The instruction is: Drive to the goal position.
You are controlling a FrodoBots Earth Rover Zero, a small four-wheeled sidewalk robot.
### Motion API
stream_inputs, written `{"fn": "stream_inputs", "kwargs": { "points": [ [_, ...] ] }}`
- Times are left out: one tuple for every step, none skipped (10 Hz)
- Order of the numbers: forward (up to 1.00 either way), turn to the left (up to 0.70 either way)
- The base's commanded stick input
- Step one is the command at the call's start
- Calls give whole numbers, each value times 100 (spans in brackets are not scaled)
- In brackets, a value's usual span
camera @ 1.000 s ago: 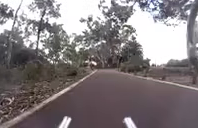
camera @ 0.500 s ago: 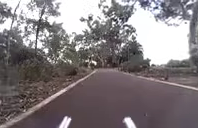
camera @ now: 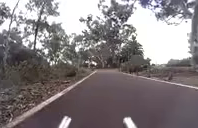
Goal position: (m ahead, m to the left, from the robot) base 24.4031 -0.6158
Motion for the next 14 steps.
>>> {"fn": "stream_inputs", "kwargs": {
  "points": [
    [60,0],
    [60,0],
    [60,0],
    [60,0],
    [60,0],
    [60,0],
    [60,0],
    [60,0],
    [60,0],
    [60,0],
    [60,0],
    [60,0],
    [60,0],
    [60,0]
  ]
}}
